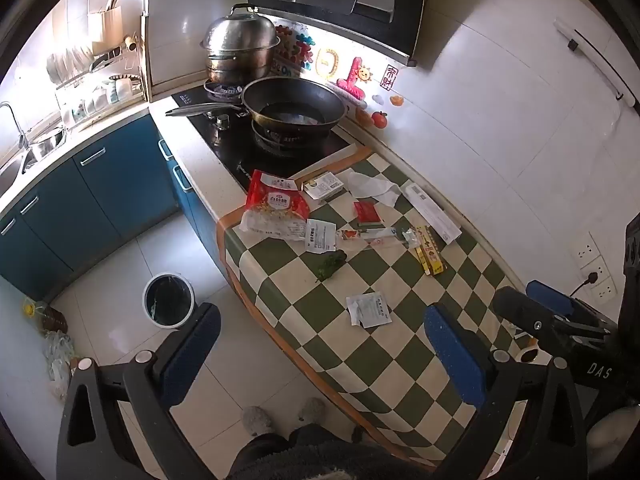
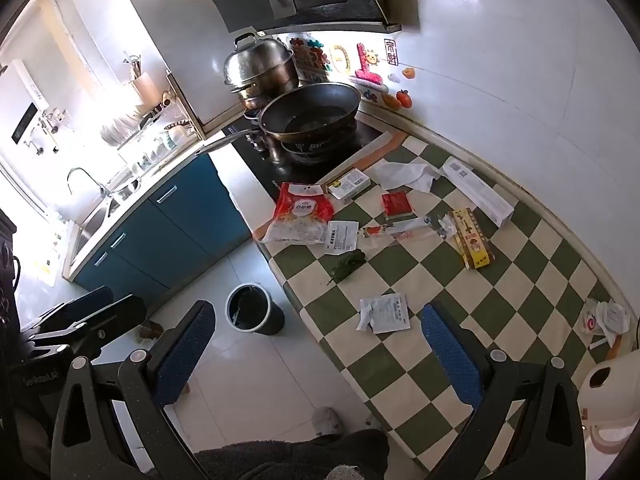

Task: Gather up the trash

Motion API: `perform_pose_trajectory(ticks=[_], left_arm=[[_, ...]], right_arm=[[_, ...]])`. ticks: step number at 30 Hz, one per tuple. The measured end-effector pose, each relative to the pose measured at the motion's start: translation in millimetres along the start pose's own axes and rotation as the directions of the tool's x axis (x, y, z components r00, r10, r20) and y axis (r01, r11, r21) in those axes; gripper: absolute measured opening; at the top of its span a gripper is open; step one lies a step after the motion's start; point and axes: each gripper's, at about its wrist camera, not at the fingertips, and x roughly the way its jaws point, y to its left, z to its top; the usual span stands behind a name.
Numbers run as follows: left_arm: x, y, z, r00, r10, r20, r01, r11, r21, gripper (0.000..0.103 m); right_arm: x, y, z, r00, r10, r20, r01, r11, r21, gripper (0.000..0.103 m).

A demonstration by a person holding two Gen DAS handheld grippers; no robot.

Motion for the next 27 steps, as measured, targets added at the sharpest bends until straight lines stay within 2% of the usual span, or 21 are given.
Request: perform_pose_trajectory(ticks=[27], left_arm=[[-8, -1, 5, 0.999, 0.022, 0.04, -0.022, 1.0, 0.004, 0.103]], right_arm=[[-1, 7, -1, 0.999, 0.039, 0.018, -0.038, 0.999, -0.016, 0.103]])
